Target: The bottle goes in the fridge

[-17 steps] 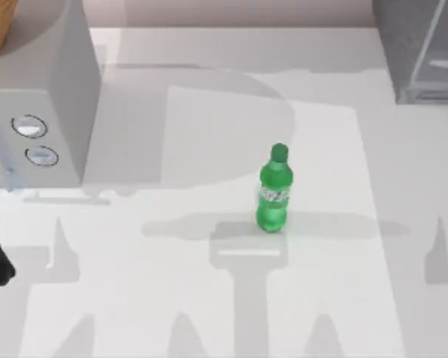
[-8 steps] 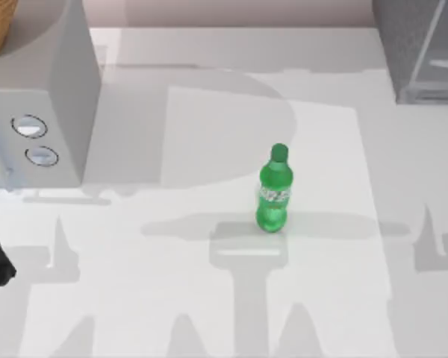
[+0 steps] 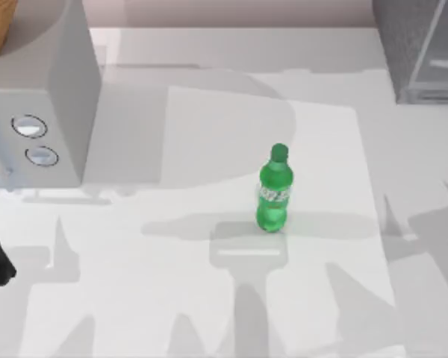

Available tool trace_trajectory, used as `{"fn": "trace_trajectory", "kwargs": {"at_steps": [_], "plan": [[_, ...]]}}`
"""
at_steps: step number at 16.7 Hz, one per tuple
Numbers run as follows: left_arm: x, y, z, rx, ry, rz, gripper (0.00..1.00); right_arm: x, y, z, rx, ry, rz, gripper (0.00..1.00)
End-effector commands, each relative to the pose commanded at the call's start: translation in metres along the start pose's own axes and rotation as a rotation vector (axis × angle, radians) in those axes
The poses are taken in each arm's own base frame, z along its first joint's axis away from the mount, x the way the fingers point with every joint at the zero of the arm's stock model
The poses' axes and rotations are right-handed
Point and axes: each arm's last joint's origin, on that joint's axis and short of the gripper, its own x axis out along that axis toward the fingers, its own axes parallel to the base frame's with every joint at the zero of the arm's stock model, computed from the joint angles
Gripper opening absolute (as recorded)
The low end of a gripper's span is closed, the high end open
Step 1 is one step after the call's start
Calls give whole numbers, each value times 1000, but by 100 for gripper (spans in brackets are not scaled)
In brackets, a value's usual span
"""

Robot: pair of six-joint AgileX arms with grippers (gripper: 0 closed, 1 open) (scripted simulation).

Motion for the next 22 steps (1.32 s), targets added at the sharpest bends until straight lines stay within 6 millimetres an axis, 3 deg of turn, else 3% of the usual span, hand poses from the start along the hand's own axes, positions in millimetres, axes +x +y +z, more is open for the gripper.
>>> {"fn": "trace_trajectory", "kwargs": {"at_steps": [14,22], "plan": [[0,0,0,0,0,0,100,70,35,-14,-7,-49,234,100],[0,0,0,0,0,0,100,98,68,-61,-15,-29,397,100]]}}
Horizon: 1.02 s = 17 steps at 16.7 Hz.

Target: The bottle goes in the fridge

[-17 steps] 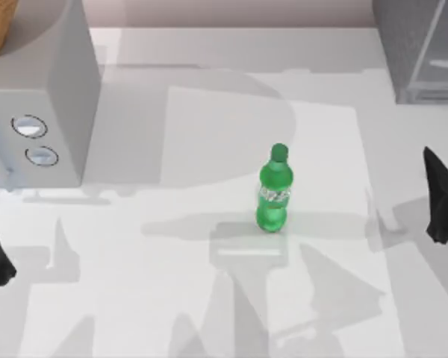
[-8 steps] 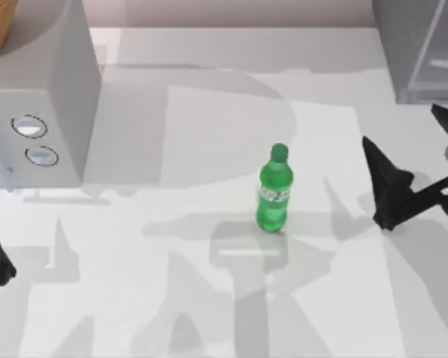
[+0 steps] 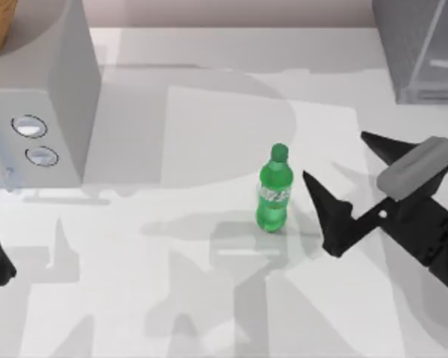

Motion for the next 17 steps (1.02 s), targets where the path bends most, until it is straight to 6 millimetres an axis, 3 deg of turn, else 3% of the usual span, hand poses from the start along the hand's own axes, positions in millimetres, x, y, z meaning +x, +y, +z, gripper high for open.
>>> {"fn": "trace_trajectory", "kwargs": {"at_steps": [7,17], "plan": [[0,0,0,0,0,0,100,6,20,-49,8,72,107,100],[0,0,0,0,0,0,100,9,22,-55,9,82,114,100]]}}
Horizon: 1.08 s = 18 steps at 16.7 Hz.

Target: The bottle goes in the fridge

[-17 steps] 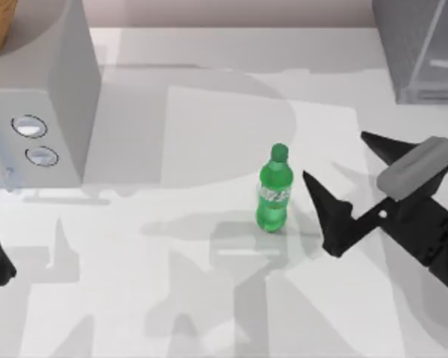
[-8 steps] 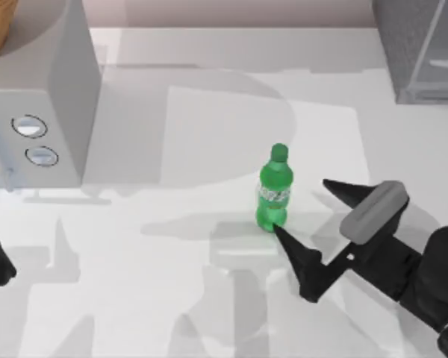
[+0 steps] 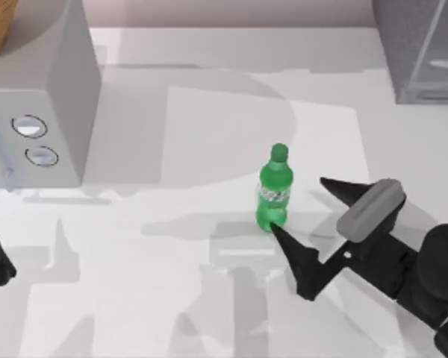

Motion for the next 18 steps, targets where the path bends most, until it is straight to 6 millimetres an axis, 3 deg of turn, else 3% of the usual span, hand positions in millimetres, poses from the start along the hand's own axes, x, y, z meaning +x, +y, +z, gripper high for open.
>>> {"fn": "trace_trajectory", "kwargs": {"at_steps": [7,12,18], "plan": [[0,0,0,0,0,0,100,51,1,0,-1,-2,3,100],[0,0,0,0,0,0,100,57,1,0,-1,-2,3,100],[0,0,0,0,0,0,100,57,1,0,-1,-2,3,55]]}}
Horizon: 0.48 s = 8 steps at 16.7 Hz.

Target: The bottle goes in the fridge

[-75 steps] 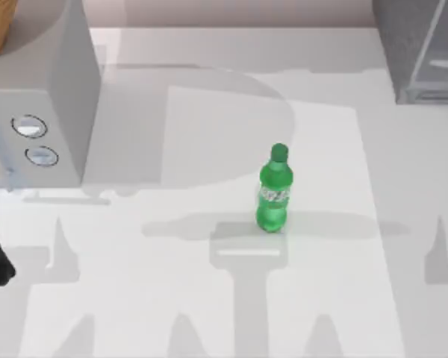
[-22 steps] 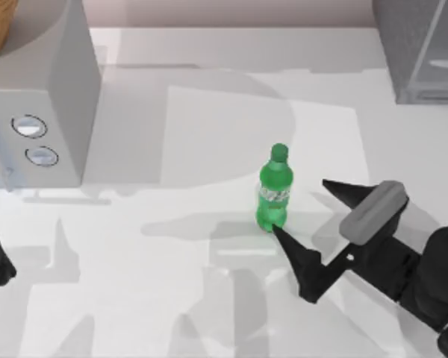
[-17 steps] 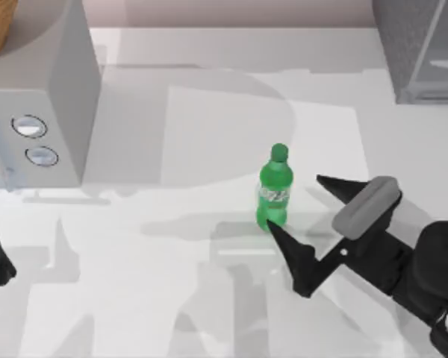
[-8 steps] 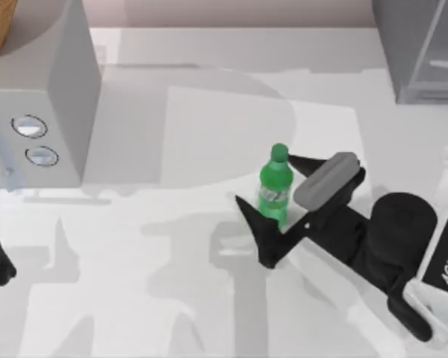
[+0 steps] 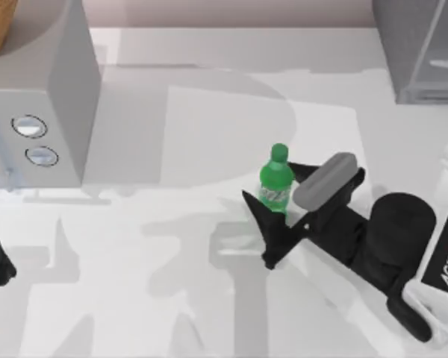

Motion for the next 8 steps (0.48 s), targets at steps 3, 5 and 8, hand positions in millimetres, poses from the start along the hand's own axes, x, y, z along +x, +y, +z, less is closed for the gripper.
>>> {"fn": "trace_trajectory", "kwargs": {"at_steps": [3,5,8], "plan": [[0,0,0,0,0,0,100,0,0,0,0,0,0,33],[0,0,0,0,0,0,100,0,0,0,0,0,0,18],[0,0,0,0,0,0,100,0,0,0,0,0,0,1]]}}
